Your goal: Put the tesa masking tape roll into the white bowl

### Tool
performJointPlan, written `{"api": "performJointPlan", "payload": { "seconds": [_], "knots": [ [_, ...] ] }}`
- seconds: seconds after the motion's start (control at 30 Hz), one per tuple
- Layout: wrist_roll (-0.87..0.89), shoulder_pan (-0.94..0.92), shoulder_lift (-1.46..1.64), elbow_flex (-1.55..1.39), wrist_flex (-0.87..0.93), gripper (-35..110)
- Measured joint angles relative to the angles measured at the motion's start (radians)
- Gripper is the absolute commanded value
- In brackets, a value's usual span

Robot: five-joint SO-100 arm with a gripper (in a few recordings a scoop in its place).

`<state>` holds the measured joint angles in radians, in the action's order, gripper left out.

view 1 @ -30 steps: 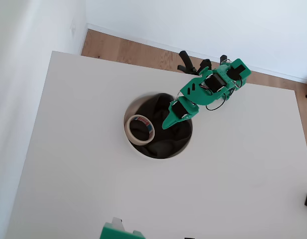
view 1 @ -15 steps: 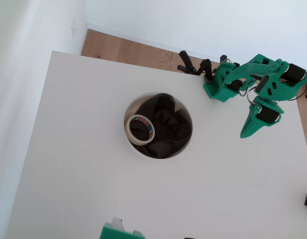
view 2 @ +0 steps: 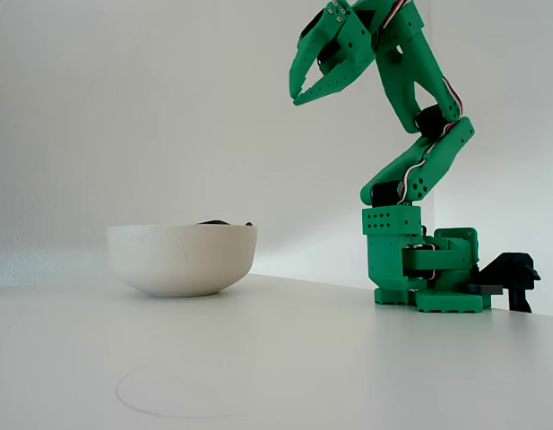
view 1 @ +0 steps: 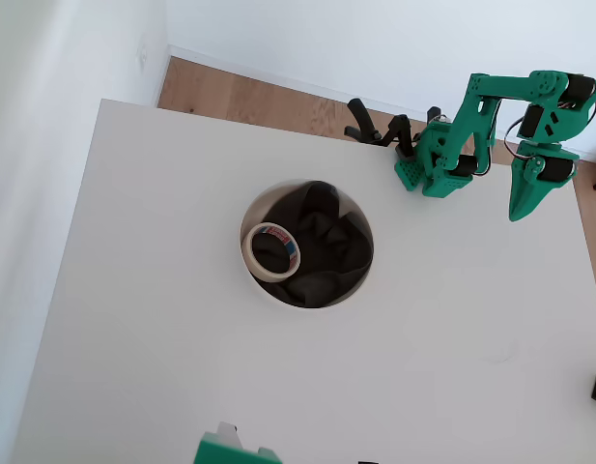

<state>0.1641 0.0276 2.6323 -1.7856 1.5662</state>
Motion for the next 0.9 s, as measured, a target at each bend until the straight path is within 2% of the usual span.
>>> {"api": "performJointPlan", "payload": {
  "seconds": [0.2, 0.4, 0.63, 0.9],
  "knots": [
    [-0.061, -0.011, 0.27, -0.48, -0.178, -8],
    [-0.089, -0.058, 0.411, -0.773, -0.279, -8],
    [-0.083, -0.044, 0.706, -1.025, -0.262, -8],
    [-0.094, -0.058, 0.75, -1.088, -0.241, -8]
  ]
}}
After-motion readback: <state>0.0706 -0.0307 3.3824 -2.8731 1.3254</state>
